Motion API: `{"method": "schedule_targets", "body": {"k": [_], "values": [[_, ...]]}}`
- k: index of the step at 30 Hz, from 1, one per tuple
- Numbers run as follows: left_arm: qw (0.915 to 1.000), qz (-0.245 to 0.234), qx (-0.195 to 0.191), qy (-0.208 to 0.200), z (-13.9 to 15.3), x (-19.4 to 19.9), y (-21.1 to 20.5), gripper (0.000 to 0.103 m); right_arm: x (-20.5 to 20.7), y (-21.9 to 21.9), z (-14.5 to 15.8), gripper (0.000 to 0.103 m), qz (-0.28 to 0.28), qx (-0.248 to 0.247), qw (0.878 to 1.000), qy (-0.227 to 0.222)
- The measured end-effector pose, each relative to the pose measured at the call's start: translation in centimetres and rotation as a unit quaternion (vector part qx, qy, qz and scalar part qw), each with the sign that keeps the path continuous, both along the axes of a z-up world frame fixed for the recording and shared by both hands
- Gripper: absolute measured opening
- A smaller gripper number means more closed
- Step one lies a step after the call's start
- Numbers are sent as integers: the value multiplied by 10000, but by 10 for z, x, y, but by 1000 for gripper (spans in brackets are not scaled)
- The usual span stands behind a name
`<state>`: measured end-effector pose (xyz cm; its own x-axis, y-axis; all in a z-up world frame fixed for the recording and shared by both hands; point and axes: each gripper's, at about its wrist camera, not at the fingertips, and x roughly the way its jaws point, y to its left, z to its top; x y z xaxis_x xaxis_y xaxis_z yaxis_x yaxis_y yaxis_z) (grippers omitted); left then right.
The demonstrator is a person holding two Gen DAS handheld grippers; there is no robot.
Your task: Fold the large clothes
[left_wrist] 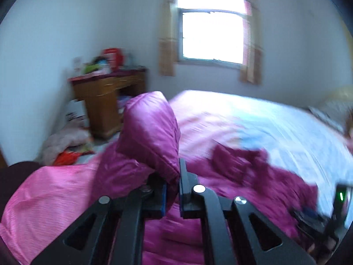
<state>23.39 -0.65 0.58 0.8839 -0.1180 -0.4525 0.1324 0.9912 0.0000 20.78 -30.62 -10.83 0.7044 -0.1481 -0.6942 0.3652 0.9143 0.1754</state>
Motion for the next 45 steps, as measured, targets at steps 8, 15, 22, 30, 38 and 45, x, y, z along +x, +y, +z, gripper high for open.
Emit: {"method": "schedule_targets", "body": {"k": [8,15,22,30,38,45], "values": [[9917,-889,579,729,-65,-27,-84,8,-2,-4,-1,51,13,102,9999,-63],[9853,-1050,672,1170,-80,-47,-94,28,-3,-7,-1,51,24,179,9998,-101],[9827,-1267,442,1276,-72,-63,-65,95,-3,-8,-1,51,26,212,9997,-116],[9928,-131,2,1188,-62,-46,22,99,-1,-9,-1,52,36,256,9997,-42],[9829,465,-263,1764,-118,-19,55,99,-25,-1,26,56,147,1709,9812,-885],[9819,386,-654,1737,-120,-20,59,103,12,49,11,57,756,1573,9843,-246]]}}
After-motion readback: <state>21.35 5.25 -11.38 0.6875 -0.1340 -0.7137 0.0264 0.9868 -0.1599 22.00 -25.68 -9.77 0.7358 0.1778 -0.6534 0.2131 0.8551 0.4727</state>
